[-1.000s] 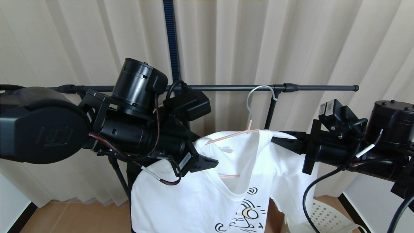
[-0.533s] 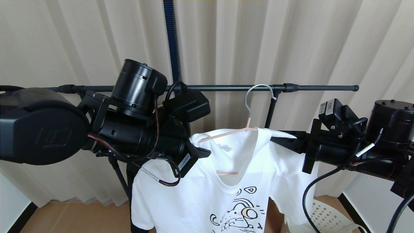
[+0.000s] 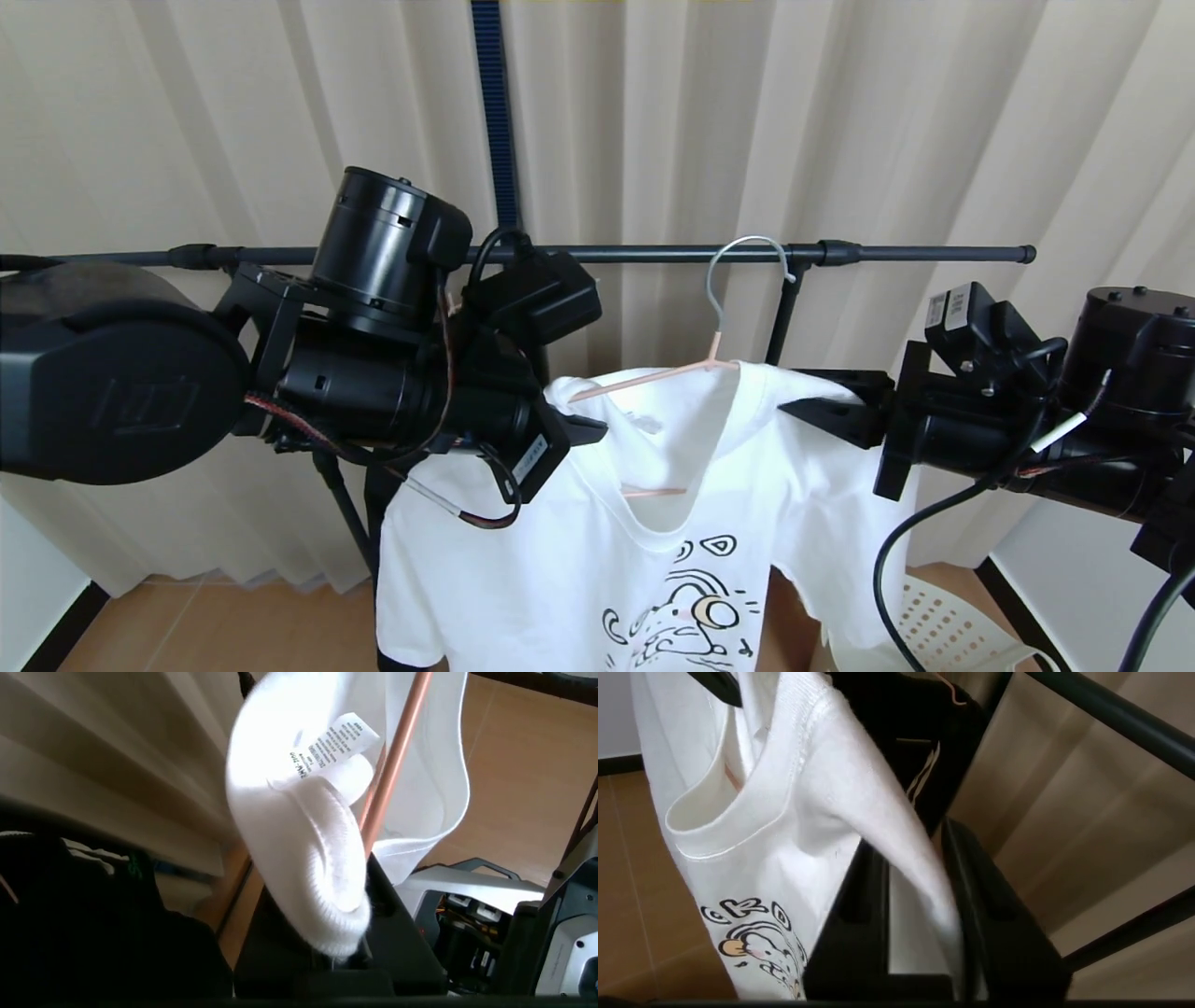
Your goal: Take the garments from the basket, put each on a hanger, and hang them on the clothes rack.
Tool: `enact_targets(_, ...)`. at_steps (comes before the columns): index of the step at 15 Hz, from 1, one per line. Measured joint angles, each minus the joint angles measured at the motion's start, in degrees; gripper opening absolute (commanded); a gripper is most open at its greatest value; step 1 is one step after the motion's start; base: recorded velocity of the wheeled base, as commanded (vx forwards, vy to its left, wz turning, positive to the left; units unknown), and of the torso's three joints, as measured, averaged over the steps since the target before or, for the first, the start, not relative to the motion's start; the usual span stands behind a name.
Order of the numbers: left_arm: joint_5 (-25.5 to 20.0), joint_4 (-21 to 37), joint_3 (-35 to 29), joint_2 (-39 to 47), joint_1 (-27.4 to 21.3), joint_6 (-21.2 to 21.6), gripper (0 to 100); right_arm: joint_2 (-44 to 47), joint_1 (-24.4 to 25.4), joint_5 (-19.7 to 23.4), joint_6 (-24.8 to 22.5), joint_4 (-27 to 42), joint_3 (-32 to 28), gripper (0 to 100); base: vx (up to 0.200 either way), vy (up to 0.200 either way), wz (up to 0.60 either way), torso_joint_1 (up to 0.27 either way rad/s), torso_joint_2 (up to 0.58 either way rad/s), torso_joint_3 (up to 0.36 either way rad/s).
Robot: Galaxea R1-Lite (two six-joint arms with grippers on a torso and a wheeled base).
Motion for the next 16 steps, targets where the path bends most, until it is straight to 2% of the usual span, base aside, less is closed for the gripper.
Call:
enact_targets(3,0.7,-4.1,2.7,-0.4,0.1,-0.1,0,-0.1,-0.1,0.0,-0.1,0.1,0.2,100,0.000,0.000,0.00,0.000,0.00,0.000)
enact_targets(10,1.4,-5.9,5.9,-3.1,1.4,0.0,0,-0.7,-1.2,0.5,-4.2,0.2,1.3,100,0.000,0.000,0.00,0.000,0.00,0.000)
enact_targets(16,3.7,-12.0,9.8,-5.3,2.9,0.0,0,-0.8,-1.6,0.5,-6.3,0.3,2.1,100,0.000,0.000,0.00,0.000,0.00,0.000)
